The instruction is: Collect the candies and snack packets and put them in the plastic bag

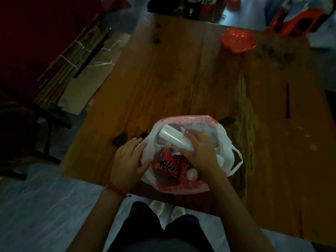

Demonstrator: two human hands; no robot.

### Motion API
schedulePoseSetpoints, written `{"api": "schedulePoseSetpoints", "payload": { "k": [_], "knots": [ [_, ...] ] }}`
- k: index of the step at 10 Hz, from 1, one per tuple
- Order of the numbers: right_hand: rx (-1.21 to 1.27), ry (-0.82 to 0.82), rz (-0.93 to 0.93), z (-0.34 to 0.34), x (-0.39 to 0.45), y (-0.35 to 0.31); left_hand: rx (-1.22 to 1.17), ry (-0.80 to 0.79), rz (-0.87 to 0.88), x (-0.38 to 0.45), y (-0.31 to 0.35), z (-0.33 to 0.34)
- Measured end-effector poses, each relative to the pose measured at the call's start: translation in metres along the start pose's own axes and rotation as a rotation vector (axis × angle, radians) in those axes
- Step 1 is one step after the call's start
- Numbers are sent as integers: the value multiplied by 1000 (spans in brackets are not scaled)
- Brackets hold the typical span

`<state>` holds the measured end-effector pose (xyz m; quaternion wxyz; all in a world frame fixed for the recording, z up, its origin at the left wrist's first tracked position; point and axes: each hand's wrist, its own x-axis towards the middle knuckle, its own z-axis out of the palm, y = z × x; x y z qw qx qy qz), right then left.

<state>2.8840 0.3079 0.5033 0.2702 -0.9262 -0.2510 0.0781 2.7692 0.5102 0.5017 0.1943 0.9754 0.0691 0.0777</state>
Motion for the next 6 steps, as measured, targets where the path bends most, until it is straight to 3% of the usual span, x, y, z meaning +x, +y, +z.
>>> {"api": "schedulePoseSetpoints", "payload": {
  "k": [6],
  "knots": [
    [-64,112,93,-8,-35,-3,-44,124,204,12,-15,2]
  ]
}}
